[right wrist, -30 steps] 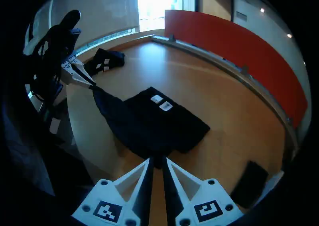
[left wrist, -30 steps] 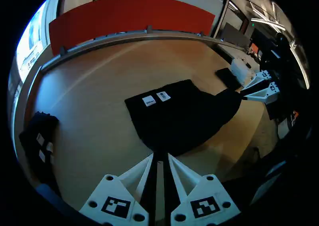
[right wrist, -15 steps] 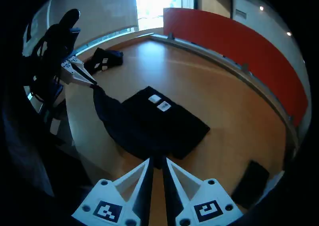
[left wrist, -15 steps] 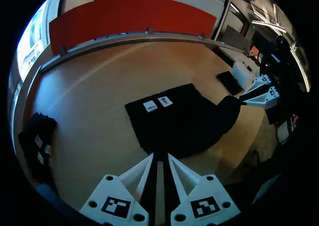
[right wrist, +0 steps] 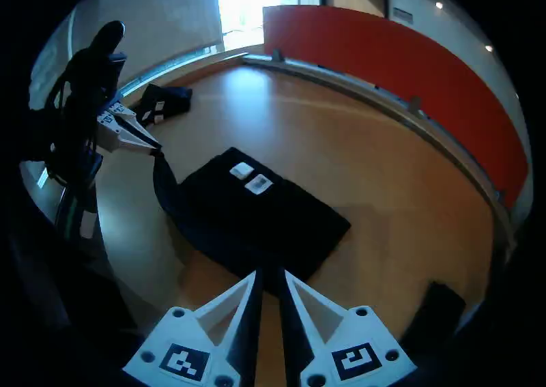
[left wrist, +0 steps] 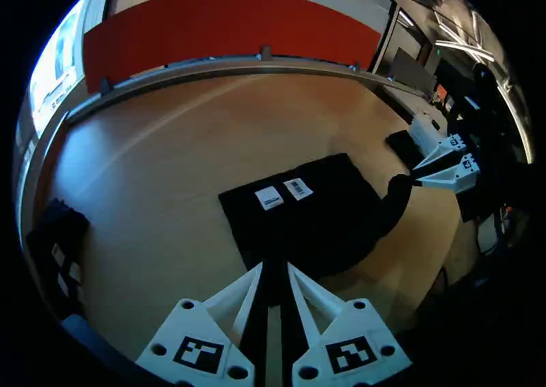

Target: Fold towel

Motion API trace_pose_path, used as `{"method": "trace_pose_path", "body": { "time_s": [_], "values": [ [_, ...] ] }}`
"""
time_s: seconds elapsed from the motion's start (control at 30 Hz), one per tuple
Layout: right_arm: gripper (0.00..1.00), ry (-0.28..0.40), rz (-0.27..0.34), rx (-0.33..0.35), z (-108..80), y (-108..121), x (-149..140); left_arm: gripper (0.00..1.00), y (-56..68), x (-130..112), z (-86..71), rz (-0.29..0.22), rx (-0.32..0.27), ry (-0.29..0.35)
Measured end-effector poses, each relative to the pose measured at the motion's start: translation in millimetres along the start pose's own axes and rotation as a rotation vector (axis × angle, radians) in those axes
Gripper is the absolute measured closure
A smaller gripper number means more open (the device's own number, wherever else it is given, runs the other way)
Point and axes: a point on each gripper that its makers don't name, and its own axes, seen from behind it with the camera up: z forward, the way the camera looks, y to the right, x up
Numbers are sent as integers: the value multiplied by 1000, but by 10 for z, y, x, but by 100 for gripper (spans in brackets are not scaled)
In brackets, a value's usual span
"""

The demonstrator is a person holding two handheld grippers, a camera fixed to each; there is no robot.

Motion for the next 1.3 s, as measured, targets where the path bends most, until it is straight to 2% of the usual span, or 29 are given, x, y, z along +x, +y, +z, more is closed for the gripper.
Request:
{"method": "trace_pose_path", "body": {
  "time_s": [0.57,0.97,1.3],
  "values": [
    [84,-33,45,-42,409,515,49,90,-234,341,492,44,-3,1],
    [84,-46,61,-45,595,647,61,90,-349,354,667,53,4,-20],
    [81,-58,105,-57,782,732,11,90,-433,341,856,27,12,-19]
  ]
}}
